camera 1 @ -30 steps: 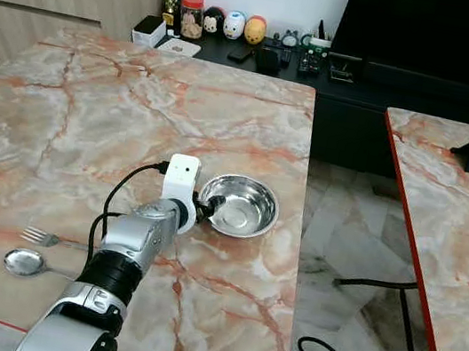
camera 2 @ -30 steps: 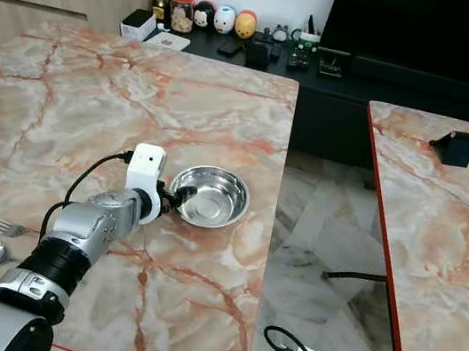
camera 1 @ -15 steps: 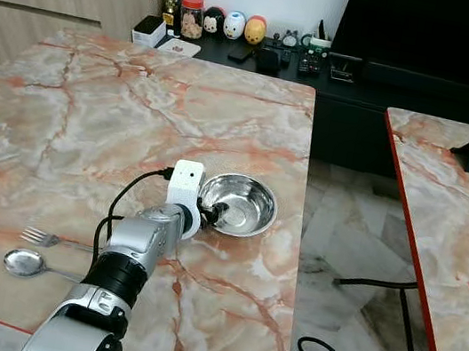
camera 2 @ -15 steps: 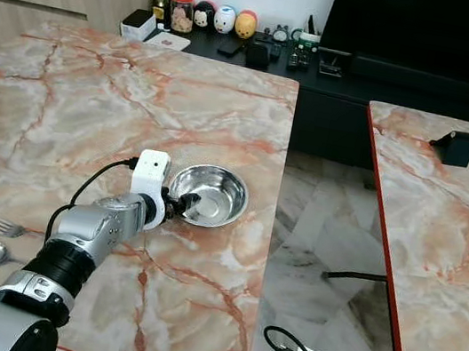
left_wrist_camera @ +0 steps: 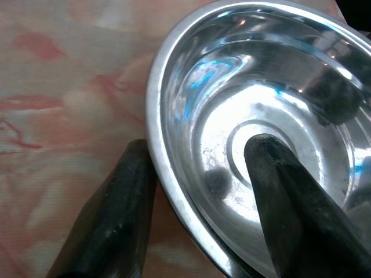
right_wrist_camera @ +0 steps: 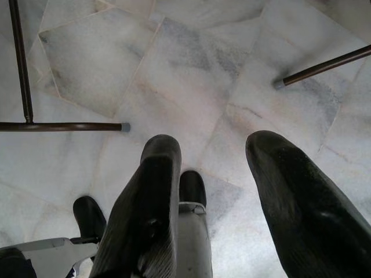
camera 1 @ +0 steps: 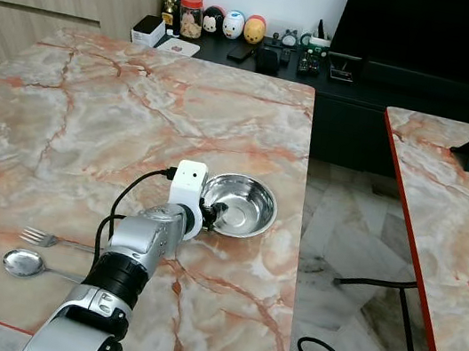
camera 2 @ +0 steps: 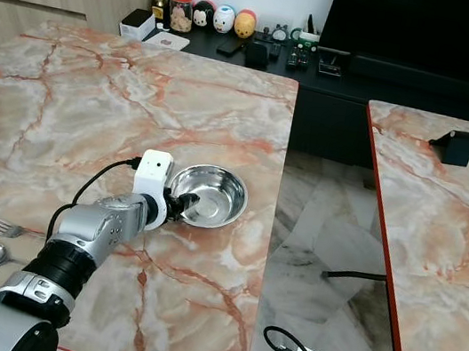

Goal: Setting the table

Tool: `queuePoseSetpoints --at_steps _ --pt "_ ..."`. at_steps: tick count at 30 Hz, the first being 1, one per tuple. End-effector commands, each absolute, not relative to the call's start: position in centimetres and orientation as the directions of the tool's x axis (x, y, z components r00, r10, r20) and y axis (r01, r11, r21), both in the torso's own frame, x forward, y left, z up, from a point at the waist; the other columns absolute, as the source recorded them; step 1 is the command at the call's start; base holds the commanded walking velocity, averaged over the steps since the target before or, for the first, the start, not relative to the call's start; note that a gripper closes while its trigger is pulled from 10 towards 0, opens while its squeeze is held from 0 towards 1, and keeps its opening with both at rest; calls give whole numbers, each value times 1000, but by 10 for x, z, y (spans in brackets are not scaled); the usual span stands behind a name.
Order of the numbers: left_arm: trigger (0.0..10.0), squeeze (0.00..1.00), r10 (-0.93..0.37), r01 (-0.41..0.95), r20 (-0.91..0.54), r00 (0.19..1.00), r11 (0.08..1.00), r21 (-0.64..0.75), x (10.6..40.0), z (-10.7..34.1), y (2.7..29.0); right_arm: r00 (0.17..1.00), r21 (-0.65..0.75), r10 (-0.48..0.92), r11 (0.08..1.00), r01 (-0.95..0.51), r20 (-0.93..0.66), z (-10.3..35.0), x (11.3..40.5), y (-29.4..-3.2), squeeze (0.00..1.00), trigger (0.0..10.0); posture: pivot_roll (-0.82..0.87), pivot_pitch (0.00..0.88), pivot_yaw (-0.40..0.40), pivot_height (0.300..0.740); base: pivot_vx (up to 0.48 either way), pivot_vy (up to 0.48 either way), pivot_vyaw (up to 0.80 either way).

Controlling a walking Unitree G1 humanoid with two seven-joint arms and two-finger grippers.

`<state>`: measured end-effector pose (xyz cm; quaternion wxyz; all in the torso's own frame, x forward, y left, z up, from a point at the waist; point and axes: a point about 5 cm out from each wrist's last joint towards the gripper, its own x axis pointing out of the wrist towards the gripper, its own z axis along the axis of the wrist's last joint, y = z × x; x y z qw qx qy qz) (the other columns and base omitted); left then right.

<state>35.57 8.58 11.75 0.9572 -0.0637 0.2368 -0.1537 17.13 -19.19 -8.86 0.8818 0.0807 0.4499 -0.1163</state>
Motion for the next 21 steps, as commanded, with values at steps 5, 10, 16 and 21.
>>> queuePoseSetpoints --at_steps 5,10,16,21 --pt "0 0 -317 262 -452 834 948 -181 354 114 88 558 38 -128 960 277 -820 -90 169 -192 0 10000 80 0 -18 740 0 0 0" --pt "0 0 -318 264 -456 831 948 -180 353 112 88 557 38 -127 961 275 -821 -90 169 -192 0 10000 78 0 -18 740 0 0 0" --pt "0 0 -318 264 -458 830 948 -180 352 112 88 556 37 -127 961 274 -821 -90 169 -192 0 10000 79 0 -18 740 0 0 0" --pt "0 0 -317 259 -458 831 948 -185 351 111 88 556 37 -128 961 275 -822 -90 168 -192 0 10000 79 0 -16 740 0 0 0"
